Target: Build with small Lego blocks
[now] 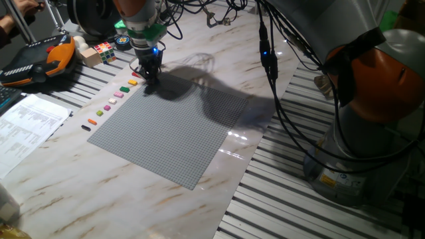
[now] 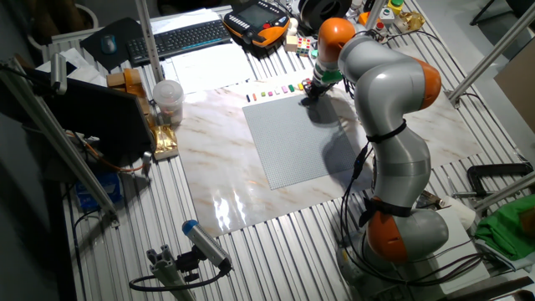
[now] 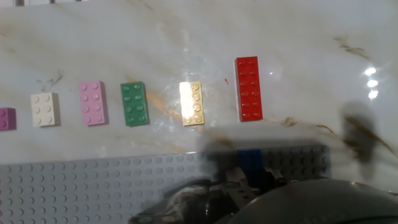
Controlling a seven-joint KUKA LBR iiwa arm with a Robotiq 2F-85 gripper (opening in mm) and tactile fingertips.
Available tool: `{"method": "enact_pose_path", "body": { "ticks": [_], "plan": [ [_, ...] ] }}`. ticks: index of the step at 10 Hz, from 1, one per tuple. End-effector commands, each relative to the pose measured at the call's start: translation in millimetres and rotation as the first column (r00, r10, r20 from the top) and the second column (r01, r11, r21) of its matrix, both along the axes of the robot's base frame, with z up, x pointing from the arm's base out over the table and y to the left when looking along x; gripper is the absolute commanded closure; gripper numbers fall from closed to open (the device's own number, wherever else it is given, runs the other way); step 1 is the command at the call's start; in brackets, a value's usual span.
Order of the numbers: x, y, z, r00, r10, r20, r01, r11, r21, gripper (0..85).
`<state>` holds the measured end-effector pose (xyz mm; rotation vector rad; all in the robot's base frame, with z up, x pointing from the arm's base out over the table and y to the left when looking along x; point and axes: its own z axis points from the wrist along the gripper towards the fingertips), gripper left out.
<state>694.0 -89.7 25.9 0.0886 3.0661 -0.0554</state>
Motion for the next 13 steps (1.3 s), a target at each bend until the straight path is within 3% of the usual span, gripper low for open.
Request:
{"method": "enact_pose_path", "body": {
  "ticks": [1,9,10,13],
  "plan": [
    [0.0,0.0,-0.1,1.000,0.001,0.000,-0.001,1.000,-0.002,84.3],
    [0.6,-0.1,-1.4,1.000,0.003,-0.002,-0.003,1.000,-0.002,78.7],
    [0.6,-0.1,-1.4,1.000,0.003,-0.002,-0.003,1.000,-0.002,74.7],
    [0.6,0.3,-1.2,1.000,-0.006,0.005,0.006,1.000,-0.004,51.7]
  ]
}}
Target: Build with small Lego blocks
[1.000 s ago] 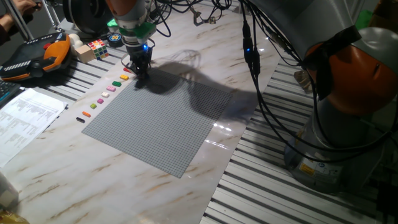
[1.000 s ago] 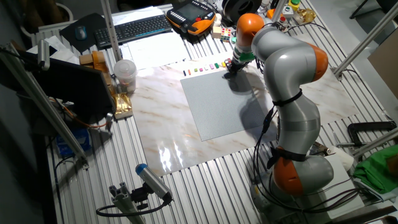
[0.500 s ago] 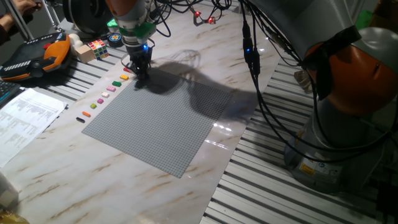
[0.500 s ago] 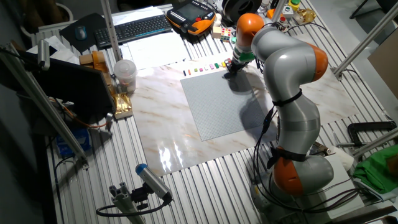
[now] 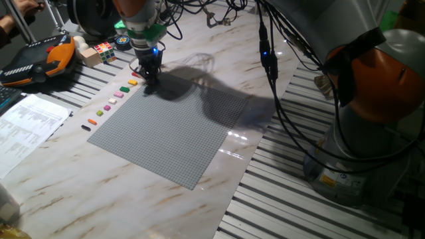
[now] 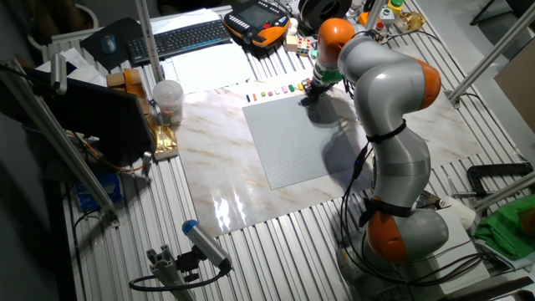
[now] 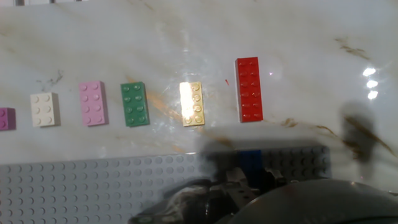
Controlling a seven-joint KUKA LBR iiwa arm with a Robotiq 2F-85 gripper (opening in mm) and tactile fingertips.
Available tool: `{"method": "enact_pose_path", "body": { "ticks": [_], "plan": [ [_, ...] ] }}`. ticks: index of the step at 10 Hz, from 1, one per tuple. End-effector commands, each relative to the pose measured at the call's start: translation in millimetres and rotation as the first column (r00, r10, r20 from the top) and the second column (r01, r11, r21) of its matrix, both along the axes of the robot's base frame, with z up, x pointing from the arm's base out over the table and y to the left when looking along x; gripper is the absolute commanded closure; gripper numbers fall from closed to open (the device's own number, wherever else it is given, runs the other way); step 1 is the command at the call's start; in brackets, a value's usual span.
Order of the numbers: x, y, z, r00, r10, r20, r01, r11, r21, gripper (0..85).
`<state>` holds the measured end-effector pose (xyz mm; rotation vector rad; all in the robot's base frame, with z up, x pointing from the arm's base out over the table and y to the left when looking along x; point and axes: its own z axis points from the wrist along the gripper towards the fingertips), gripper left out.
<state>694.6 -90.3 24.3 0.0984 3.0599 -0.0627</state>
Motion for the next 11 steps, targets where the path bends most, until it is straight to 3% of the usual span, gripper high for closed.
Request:
{"method": "enact_pose_path", "body": {
  "ticks": [1,9,10,11],
  "plan": [
    [0.1,1.1,0.5,1.000,0.002,-0.001,-0.002,1.000,0.001,51.7],
    [1.0,-0.5,11.8,1.000,0.004,-0.013,-0.004,1.000,-0.023,54.7],
    [0.6,-1.8,13.7,1.000,0.007,-0.017,-0.007,1.000,-0.023,57.3],
    [0.2,-3.2,14.7,1.000,0.010,-0.018,-0.010,1.000,-0.023,67.3]
  ]
}}
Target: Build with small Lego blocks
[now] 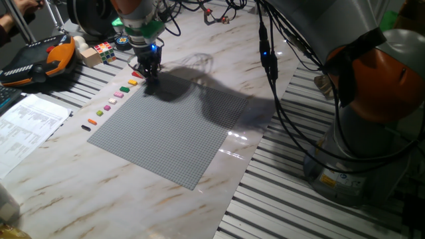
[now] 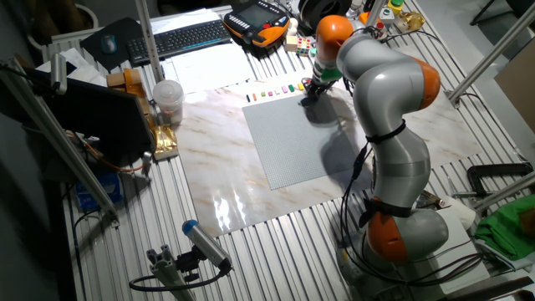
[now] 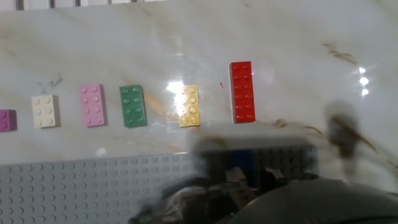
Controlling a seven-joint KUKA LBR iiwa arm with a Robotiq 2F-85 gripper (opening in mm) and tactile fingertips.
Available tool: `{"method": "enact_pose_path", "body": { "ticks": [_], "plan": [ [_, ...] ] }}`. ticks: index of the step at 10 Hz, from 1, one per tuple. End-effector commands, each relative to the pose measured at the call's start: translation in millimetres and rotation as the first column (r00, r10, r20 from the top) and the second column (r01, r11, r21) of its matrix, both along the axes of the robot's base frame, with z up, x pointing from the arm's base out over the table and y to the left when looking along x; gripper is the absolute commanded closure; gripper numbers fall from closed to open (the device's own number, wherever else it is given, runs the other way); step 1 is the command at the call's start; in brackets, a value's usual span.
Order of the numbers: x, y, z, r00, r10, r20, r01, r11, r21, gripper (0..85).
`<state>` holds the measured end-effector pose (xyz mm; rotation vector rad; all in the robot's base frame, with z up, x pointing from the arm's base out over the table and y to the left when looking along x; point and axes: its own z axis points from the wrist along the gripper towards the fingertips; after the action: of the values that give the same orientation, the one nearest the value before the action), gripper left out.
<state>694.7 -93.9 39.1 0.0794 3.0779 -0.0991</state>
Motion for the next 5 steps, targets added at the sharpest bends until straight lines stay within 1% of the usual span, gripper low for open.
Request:
{"method": "enact_pose_path", "body": {
  "ticks": [1,2,5],
  "plan": [
    [0.0,-1.2,0.0,1.000,0.005,-0.001,-0.005,1.000,0.001,79.3],
    [-0.1,-2.2,-0.3,1.000,0.010,0.000,-0.010,1.000,0.001,84.3],
    [-0.1,-1.1,-0.5,1.000,0.010,0.003,-0.010,1.000,0.000,84.3]
  ]
}}
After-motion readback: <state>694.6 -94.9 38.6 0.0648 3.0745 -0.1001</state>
